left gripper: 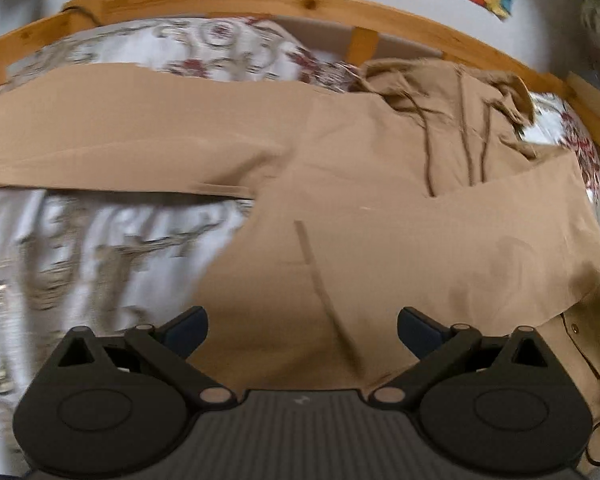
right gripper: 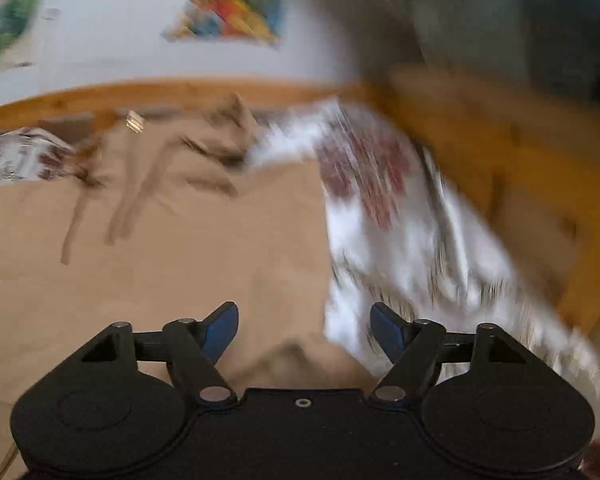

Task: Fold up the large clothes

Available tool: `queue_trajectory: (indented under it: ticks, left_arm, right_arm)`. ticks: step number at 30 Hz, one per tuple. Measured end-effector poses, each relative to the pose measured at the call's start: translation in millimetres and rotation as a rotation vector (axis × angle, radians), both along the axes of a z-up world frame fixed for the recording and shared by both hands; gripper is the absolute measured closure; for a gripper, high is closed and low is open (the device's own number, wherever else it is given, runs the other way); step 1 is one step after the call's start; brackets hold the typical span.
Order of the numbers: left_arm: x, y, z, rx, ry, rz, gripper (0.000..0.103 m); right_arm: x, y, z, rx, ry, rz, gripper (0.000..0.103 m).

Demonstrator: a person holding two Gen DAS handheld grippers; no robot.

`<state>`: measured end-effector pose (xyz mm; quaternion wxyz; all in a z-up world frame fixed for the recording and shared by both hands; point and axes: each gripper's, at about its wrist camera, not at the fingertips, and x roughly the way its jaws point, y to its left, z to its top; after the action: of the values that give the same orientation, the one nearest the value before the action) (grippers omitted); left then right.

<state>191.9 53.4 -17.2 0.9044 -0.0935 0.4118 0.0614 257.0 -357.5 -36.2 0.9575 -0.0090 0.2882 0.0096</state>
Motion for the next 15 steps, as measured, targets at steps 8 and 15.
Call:
queue_trajectory:
  ticks: [8, 15]
  left_arm:
    - [49.5, -40.3, -50.6, 0.114, 0.111, -0.013, 0.0]
    - [20.0, -13.2, -23.7, 0.128, 0.052, 0.051, 0.001]
  right_arm:
    - [16.1, -0.2, -32.3, -0.187, -0.009, -0.019, 0.064]
    - [12.0, -6.5, -29.8, -0.158, -0.048, -0.038, 0.053]
